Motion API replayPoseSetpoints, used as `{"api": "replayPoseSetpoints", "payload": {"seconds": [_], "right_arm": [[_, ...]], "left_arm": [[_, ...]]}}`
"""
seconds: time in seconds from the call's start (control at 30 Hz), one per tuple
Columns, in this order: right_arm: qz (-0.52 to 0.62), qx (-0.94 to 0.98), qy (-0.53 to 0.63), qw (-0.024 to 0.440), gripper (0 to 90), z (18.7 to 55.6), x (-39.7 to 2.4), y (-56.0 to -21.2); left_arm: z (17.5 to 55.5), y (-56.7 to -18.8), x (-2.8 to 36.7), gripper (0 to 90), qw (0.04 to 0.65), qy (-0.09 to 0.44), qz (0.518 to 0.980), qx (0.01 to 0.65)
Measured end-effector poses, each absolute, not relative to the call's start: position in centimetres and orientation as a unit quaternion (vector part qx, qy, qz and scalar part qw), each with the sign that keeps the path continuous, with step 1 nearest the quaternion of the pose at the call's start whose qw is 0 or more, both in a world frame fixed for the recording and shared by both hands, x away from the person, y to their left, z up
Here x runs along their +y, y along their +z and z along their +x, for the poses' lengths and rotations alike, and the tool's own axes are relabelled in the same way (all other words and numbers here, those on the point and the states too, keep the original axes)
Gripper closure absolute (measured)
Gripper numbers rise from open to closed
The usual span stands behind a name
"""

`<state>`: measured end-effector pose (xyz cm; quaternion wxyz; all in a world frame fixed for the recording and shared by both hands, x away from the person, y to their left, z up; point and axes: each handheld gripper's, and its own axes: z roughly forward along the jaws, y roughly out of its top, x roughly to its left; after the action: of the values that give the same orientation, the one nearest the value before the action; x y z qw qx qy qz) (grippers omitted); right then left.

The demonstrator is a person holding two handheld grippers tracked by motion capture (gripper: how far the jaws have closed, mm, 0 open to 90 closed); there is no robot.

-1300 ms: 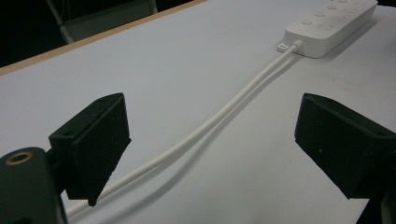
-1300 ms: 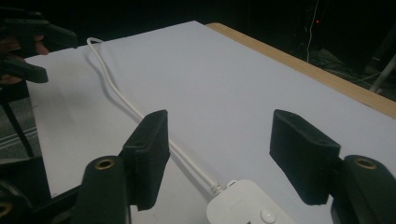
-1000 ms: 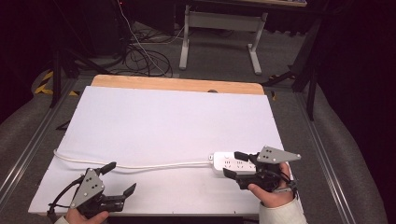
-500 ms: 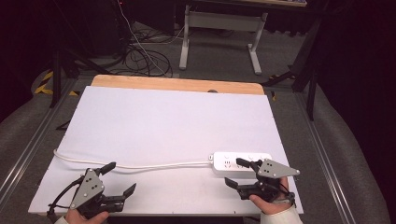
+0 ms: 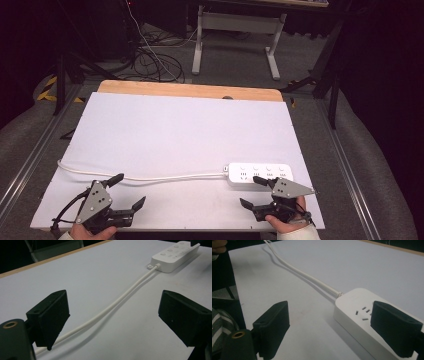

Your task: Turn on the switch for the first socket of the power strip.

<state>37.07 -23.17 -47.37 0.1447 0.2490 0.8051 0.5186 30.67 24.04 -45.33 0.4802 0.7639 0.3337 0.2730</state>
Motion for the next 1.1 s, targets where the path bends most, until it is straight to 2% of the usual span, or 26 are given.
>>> {"api": "replayPoseSetpoints", "payload": {"seconds": [0.3, 0.57, 1.1], "right_arm": [[0.257, 0.811, 0.507, 0.138, 14.4, 37.0, -23.0, -48.5], [0.25, 0.804, 0.517, 0.156, 11.3, 36.9, -23.5, -47.8], [0.237, 0.806, 0.516, 0.168, 12.2, 36.6, -23.2, -47.5]], "left_arm": [[30.8, -45.5, 24.0, 10.1, 0.476, 0.267, 0.767, 0.336], [31.0, -45.6, 24.1, 9.9, 0.477, 0.261, 0.764, 0.347], [30.9, -45.6, 24.1, 10.4, 0.476, 0.278, 0.762, 0.339]]}}
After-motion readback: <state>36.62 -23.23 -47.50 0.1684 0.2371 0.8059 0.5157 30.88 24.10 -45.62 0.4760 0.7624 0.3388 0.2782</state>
